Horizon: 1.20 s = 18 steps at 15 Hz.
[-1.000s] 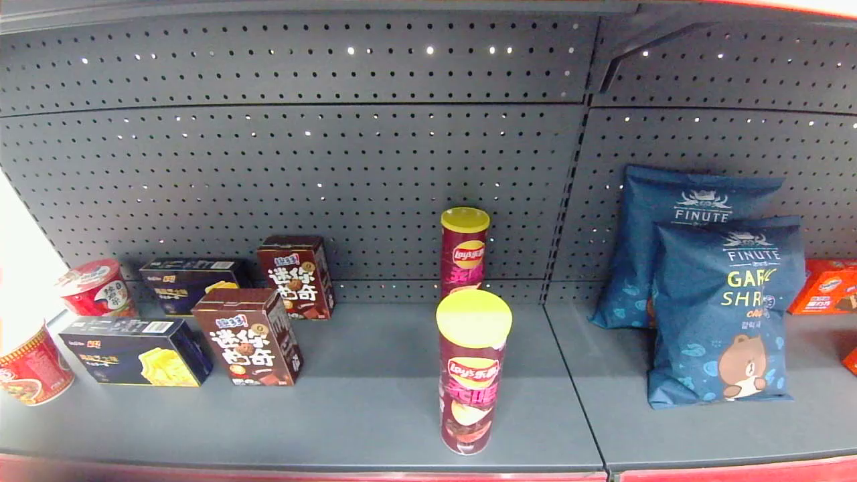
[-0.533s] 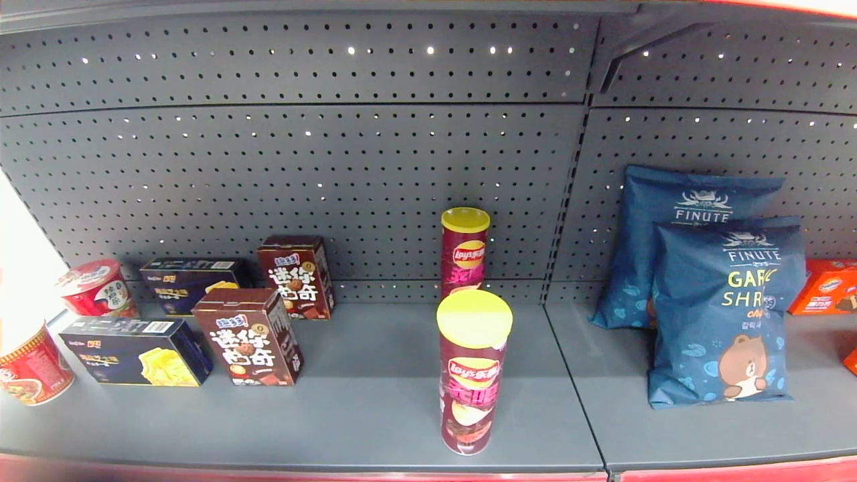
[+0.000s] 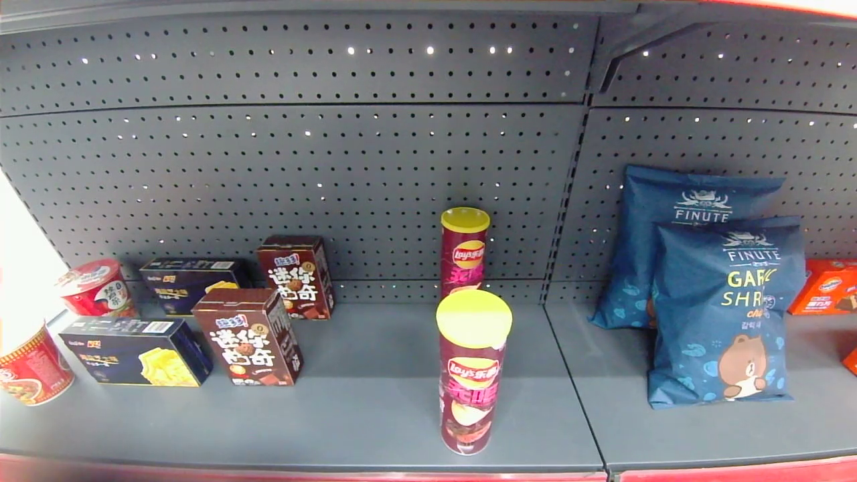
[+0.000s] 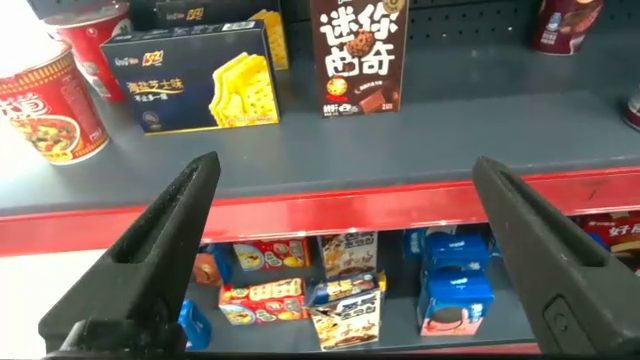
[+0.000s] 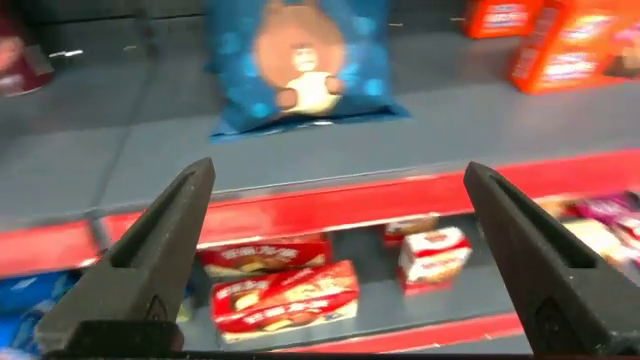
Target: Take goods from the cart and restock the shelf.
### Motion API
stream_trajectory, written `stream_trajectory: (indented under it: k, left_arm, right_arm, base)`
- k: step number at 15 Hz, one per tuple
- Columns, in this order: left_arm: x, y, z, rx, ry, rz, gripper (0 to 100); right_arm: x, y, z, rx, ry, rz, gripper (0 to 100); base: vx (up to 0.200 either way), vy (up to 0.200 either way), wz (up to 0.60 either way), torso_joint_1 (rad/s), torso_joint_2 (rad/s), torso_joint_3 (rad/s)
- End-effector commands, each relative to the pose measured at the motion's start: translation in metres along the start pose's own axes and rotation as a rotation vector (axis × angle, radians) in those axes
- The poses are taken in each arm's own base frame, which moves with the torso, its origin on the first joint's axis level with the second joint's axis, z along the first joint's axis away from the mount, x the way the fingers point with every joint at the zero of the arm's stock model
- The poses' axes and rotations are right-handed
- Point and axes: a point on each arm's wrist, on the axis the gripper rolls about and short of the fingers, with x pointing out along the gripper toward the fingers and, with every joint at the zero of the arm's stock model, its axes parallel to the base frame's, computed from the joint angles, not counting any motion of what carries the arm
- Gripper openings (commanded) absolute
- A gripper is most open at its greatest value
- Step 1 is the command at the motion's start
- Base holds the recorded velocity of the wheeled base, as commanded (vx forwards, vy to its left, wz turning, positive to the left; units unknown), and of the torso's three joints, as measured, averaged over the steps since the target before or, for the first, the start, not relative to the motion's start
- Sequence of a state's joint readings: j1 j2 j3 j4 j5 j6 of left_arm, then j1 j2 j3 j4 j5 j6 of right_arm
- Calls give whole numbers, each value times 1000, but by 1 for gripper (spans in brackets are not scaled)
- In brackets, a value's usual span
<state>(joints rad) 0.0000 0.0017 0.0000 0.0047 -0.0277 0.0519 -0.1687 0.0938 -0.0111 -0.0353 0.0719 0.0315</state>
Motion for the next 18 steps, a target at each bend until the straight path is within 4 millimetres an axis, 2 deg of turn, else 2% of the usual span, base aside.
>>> stream_trajectory:
  k: [1, 18]
  left_arm:
    - [0, 0, 0, -3, -2, 2, 100]
    - [0, 0, 0, -17, -2, -3, 100]
  right_arm:
    - [0, 1, 0, -4, 2, 29, 100]
    - [0, 1, 0, -10, 6, 55, 100]
  base:
    - [0, 0, 0, 0, 0, 0]
    - [0, 0, 0, 0, 0, 0]
